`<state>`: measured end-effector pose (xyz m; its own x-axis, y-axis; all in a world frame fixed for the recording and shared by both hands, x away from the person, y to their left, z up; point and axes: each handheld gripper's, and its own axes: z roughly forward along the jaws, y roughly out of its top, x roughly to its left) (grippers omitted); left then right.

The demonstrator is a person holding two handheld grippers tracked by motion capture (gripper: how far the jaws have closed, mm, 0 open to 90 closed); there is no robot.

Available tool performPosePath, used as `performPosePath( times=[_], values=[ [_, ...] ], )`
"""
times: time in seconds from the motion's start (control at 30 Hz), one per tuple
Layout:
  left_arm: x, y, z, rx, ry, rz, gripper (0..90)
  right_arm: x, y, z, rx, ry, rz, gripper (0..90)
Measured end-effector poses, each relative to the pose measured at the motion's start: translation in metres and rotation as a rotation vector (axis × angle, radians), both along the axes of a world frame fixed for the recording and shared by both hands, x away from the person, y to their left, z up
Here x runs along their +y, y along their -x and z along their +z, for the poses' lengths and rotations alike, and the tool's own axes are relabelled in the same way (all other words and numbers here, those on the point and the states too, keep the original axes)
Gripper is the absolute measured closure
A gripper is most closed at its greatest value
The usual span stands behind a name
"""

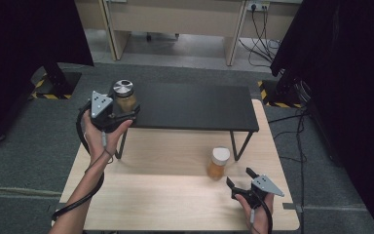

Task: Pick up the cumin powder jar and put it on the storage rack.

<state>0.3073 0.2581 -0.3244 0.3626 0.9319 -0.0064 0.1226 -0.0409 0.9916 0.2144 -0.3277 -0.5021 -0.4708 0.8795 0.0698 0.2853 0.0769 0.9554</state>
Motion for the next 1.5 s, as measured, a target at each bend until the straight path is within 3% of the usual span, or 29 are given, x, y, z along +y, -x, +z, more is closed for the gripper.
performPosePath(
  times=[0.37,1.1,1.5],
  values=[
    [-0.001,0.022,-0.002,-0.044,-0.004,-0.007,4.0,0.000,0.000,0.000,0.002,0.000,-0.001,8.2],
    [0.001,0.050,-0.022,-0.058,0.006,-0.009,4.1,0.000,0.000,0.000,-0.003,0.002,-0.001,8.2],
    [-0.004,0.073,-0.050,-0.087,0.004,-0.017,5.3,0.000,0.000,0.000,-0.004,0.002,0.000,8.2]
  ],
)
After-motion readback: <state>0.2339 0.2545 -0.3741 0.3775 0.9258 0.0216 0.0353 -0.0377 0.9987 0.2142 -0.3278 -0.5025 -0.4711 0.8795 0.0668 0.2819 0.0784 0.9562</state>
